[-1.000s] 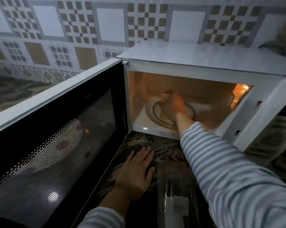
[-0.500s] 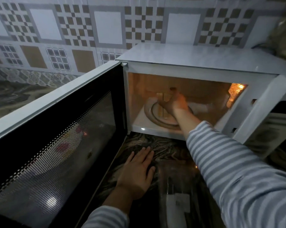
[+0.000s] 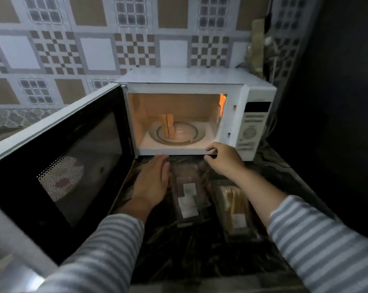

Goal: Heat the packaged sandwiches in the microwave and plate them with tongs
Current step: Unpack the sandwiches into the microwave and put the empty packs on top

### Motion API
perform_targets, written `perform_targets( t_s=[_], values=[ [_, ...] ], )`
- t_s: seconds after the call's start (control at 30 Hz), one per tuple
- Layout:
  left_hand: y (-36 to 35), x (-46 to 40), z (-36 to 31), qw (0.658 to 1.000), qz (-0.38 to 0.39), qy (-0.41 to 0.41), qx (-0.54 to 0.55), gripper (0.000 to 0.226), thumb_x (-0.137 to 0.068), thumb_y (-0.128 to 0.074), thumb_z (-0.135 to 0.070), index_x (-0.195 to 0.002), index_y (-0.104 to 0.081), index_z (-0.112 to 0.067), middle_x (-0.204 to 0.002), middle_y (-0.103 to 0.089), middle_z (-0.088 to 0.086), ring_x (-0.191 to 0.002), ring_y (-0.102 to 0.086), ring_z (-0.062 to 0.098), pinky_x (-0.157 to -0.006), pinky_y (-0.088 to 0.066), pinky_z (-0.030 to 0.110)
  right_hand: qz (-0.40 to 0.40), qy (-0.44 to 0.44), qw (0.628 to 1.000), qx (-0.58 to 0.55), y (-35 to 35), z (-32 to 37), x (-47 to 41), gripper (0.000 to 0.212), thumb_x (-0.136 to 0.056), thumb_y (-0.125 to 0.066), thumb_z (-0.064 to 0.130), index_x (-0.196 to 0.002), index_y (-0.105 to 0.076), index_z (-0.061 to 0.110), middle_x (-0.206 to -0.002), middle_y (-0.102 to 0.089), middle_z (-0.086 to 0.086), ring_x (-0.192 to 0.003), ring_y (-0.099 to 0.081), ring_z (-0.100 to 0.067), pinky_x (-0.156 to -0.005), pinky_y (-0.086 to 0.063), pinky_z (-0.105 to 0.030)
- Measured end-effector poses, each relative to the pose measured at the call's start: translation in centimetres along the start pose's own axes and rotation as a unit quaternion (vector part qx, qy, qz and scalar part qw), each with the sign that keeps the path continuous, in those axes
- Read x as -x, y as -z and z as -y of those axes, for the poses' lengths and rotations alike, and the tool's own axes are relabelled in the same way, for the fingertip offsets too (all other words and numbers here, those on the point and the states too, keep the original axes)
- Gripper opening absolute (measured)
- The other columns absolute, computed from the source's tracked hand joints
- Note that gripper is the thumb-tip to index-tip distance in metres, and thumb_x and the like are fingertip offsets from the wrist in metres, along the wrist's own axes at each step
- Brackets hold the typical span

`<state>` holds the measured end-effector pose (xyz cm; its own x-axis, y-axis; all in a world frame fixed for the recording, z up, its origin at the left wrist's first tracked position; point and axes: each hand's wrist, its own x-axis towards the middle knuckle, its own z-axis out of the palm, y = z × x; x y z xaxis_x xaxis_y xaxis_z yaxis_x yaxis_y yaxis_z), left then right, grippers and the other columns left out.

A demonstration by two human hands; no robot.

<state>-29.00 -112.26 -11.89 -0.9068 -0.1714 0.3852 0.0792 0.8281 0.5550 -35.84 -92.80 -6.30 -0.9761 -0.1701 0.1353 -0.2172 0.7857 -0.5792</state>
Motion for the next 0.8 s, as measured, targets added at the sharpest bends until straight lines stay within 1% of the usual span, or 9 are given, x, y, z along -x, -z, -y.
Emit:
perform_targets(
  t_s=[0.1, 0.17, 0.23, 0.3, 0.4, 0.5, 0.6, 0.7, 0.8],
  values=[
    [-0.1, 1.6, -3.9, 0.996, -0.024, -0.088, 0.003, 0.048, -0.097, -0.031, -0.038, -0.129, -0.055, -0.011, -0.137, -0.053, 0.009, -0.133, -0.042, 0.023, -0.11, -0.032, 0.032, -0.006, -0.015, 1.0, 0.013, 1.0, -2.1, 4.3, 0.027, -0.091, -0.061, 0.026, -0.117, -0.061, 0.02, -0.118, -0.06, -0.004, -0.109, -0.057, -0.024, -0.081, -0.043, -0.027],
    [-0.7, 2.3, -6.2, 0.99, -0.031, -0.135, -0.012, 0.046, -0.094, -0.036, -0.038, -0.124, -0.058, -0.012, -0.133, -0.055, 0.006, -0.127, -0.048, 0.024, -0.107, -0.034, 0.033, -0.009, -0.025, 0.999, 0.026, 1.5, -3.2, 6.6, 0.03, -0.091, -0.06, 0.023, -0.121, -0.06, 0.02, -0.123, -0.056, -0.006, -0.116, -0.053, -0.024, -0.087, -0.042, -0.028],
    [-1.4, 2.8, -8.4, 0.985, 0.014, -0.163, -0.052, 0.04, -0.094, -0.044, -0.033, -0.13, -0.054, -0.017, -0.14, -0.05, 0.002, -0.133, -0.04, 0.02, -0.112, -0.026, 0.036, -0.012, -0.035, 0.999, 0.029, 1.7, -4.4, 8.4, 0.035, -0.09, -0.058, 0.018, -0.125, -0.057, 0.022, -0.128, -0.051, -0.006, -0.121, -0.049, -0.024, -0.096, -0.04, -0.03],
    [-2.5, 3.4, -9.9, 0.971, 0.076, -0.192, -0.122, 0.045, -0.095, -0.045, -0.032, -0.139, -0.042, -0.024, -0.148, -0.041, -0.002, -0.141, -0.029, 0.017, -0.116, -0.016, 0.037, -0.013, -0.049, 0.998, 0.027, 1.5, -5.7, 9.8, 0.041, -0.089, -0.058, 0.017, -0.129, -0.053, 0.027, -0.131, -0.047, -0.004, -0.124, -0.045, -0.023, -0.099, -0.039, -0.031],
    [-3.7, 4.1, -10.9, 0.947, 0.163, -0.167, -0.221, 0.048, -0.097, -0.039, -0.035, -0.144, -0.032, -0.029, -0.152, -0.036, -0.002, -0.143, -0.026, 0.017, -0.115, -0.013, 0.039, -0.01, -0.055, 0.998, 0.019, 0.8, -7.2, 11.5, 0.048, -0.089, -0.059, 0.016, -0.132, -0.048, 0.035, -0.132, -0.048, -0.002, -0.121, -0.049, -0.022, -0.096, -0.044, -0.032],
    [-4.9, 4.5, -11.6, 0.94, 0.157, -0.149, -0.263, 0.046, -0.098, -0.038, -0.038, -0.143, -0.033, -0.032, -0.14, -0.052, -0.001, -0.131, -0.045, 0.019, -0.108, -0.022, 0.037, -0.006, -0.049, 0.999, -0.016, 0.1, -8.2, 12.3, 0.061, -0.087, -0.06, 0.009, -0.137, -0.042, 0.04, -0.134, -0.05, 0.0, -0.123, -0.049, -0.021, -0.095, -0.044, -0.029],
    [-6.3, 4.4, -12.6, 0.944, 0.137, -0.142, -0.266, 0.051, -0.095, -0.044, -0.039, -0.144, -0.032, -0.032, -0.136, -0.055, -0.004, -0.126, -0.049, 0.016, -0.107, -0.025, 0.035, -0.02, -0.047, 0.998, -0.039, 0.1, -9.1, 11.9, 0.063, -0.087, -0.062, 0.008, -0.138, -0.042, 0.039, -0.137, -0.05, 0.002, -0.124, -0.049, -0.018, -0.097, -0.044, -0.027],
    [-7.8, 3.9, -13.9, 0.952, 0.14, -0.121, -0.244, 0.054, -0.095, -0.046, -0.036, -0.146, -0.028, -0.032, -0.141, -0.05, -0.004, -0.131, -0.044, 0.014, -0.11, -0.025, 0.034, -0.029, -0.044, 0.998, -0.046, 1.0, -10.4, 11.0, 0.059, -0.088, -0.061, 0.008, -0.137, -0.043, 0.036, -0.134, -0.054, 0.002, -0.121, -0.052, -0.018, -0.098, -0.047, -0.032],
    [-9.4, 2.9, -15.6, 0.962, 0.155, -0.091, -0.207, 0.056, -0.098, -0.044, -0.028, -0.149, -0.023, -0.029, -0.148, -0.042, 0.002, -0.137, -0.037, 0.018, -0.111, -0.026, 0.034, -0.034, -0.039, 0.998, -0.04, 2.2, -12.0, 9.6, 0.06, -0.089, -0.06, 0.008, -0.138, -0.042, 0.036, -0.135, -0.054, 0.002, -0.122, -0.052, -0.018, -0.099, -0.047, -0.033]
  ],
)
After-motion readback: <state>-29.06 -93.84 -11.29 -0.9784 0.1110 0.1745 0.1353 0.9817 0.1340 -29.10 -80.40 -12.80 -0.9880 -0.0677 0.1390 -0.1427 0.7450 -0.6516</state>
